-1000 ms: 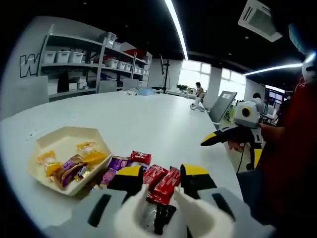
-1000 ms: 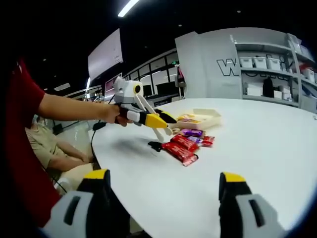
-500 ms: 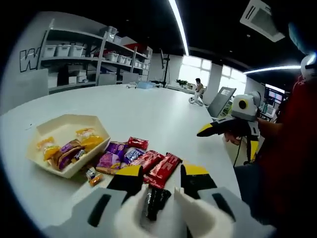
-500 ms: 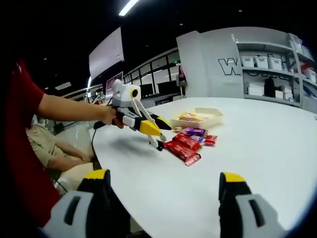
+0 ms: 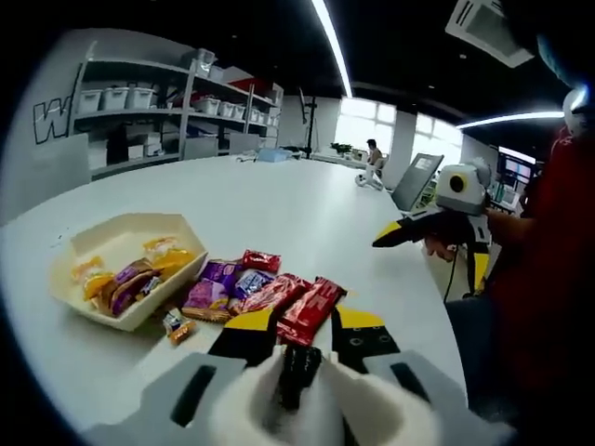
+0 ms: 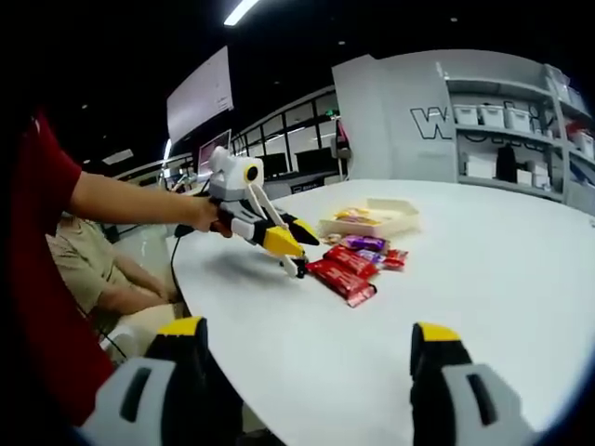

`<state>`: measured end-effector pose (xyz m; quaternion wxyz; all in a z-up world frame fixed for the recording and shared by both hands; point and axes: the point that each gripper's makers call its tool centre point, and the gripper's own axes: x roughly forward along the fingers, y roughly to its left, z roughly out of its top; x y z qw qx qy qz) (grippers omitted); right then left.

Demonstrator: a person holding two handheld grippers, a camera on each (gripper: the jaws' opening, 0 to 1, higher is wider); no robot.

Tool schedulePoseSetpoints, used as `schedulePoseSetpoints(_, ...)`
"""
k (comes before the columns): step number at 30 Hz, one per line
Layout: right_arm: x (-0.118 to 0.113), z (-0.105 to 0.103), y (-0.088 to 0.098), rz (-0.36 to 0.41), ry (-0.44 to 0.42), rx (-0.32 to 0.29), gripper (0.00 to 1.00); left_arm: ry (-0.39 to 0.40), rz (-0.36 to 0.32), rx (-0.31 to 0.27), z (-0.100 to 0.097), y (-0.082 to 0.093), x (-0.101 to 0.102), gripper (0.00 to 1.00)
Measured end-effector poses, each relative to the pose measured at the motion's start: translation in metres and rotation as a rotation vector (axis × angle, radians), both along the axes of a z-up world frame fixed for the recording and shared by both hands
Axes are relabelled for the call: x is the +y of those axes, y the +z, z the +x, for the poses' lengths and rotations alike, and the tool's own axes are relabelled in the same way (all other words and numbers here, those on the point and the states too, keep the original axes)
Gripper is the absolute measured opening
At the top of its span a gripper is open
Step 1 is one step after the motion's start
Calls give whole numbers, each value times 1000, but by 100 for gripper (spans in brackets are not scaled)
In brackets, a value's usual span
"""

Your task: Place the target food into the container with the food tongs after gripping and lifting it, then release it inside without dropping or visibly crushing the food.

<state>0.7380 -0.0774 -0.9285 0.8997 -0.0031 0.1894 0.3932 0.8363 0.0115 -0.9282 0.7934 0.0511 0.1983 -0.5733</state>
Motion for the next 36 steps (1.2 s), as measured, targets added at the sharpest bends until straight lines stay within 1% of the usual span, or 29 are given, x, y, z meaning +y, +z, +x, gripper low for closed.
schedulePoseSetpoints(3,0,0,1,1,1,-4,89,15,-6,6,1,0,1,22)
schedulePoseSetpoints(4,-1,0,1,1,-1,-4,89,17,0,-4,1,1,2,22)
schedulePoseSetpoints(6,-2,0,1,1,-3,-4,89,19,3,-1,1,1,3,22)
schedulePoseSetpoints(7,-2,0,1,1,-3,-3,89,19,8,-13,1,1,4,22)
schedulePoseSetpoints(12,0,-1,0,0,1,-4,89,21,10,-9,-1,3,9,22)
schedulePoseSetpoints(14,0,-2,0,0,1,-3,89,22,12,-18,-3,6,10,22)
schedulePoseSetpoints(18,2,-1,1,1,6,-5,89,25,7,-7,-3,10,15,22)
schedulePoseSetpoints(23,4,-1,2,2,10,-8,89,37,10,-13,-3,15,22,22)
schedulePoseSetpoints(24,4,-1,2,1,11,-9,89,42,7,-27,-2,19,24,22)
schedulePoseSetpoints(26,6,-1,2,1,14,-8,89,55,-11,-22,1,25,26,22)
schedulePoseSetpoints(31,7,-1,2,0,19,-9,89,66,-12,-36,8,29,31,22)
schedulePoseSetpoints(32,7,-1,3,0,19,-10,89,78,-34,-30,11,34,32,22)
schedulePoseSetpoints(36,6,0,4,2,18,-12,89,102,-73,-28,16,43,33,22)
